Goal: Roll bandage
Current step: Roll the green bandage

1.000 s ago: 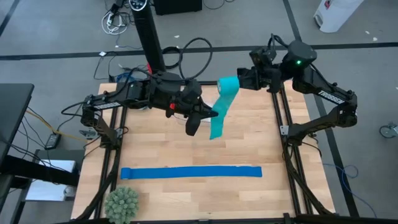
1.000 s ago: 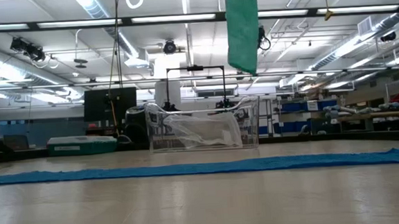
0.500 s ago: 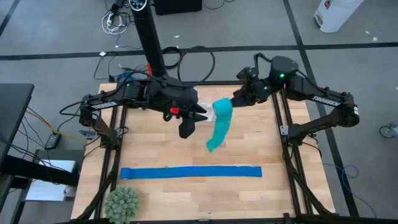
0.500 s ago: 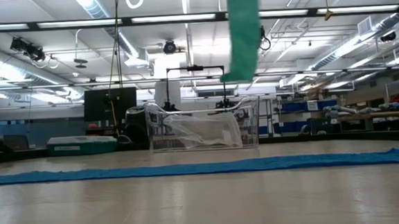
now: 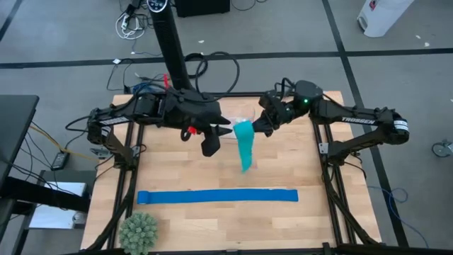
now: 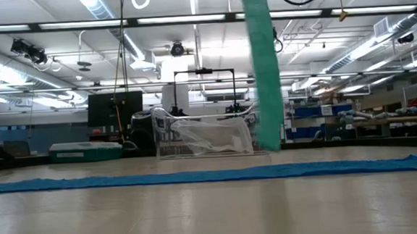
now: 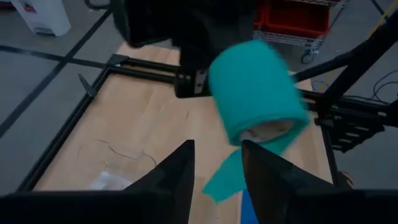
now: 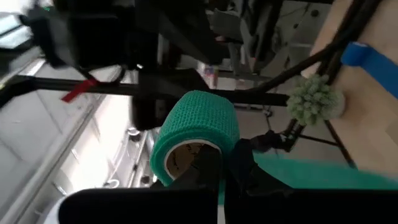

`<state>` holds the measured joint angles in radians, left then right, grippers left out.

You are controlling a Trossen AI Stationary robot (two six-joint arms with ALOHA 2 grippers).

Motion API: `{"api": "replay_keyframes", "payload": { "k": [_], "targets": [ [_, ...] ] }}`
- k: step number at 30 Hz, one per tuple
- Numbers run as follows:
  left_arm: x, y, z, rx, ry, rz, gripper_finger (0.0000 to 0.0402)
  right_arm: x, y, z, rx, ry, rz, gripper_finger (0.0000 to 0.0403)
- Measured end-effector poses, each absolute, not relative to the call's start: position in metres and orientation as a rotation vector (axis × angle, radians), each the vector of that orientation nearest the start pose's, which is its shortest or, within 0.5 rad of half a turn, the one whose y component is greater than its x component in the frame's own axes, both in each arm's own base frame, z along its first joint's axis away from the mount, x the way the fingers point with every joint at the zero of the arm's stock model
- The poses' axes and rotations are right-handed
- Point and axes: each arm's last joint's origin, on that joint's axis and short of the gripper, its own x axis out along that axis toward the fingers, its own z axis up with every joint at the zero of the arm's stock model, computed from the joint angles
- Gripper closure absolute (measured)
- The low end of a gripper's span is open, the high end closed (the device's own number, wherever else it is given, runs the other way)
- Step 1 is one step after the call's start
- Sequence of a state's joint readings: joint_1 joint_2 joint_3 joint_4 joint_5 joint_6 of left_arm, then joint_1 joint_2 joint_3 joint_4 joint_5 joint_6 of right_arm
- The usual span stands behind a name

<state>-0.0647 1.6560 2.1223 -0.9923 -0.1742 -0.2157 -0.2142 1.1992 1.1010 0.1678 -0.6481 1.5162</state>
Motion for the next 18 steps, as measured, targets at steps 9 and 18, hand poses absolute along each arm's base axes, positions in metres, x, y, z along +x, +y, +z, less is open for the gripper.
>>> {"api": "replay_keyframes", "payload": {
  "k": [9, 18],
  "targets": [
    [0.318, -0.020, 0.482, -0.132, 0.501, 0.185, 0.0266, 0.264, -0.040, 0.388, 1.460, 0.237, 0.370, 0.0403],
    [0.321, -0.019, 0.483, -0.122, 0.472, 0.223, 0.0266, 0.276, -0.032, 0.384, 1.459, 0.218, 0.398, 0.0403]
  ]
}}
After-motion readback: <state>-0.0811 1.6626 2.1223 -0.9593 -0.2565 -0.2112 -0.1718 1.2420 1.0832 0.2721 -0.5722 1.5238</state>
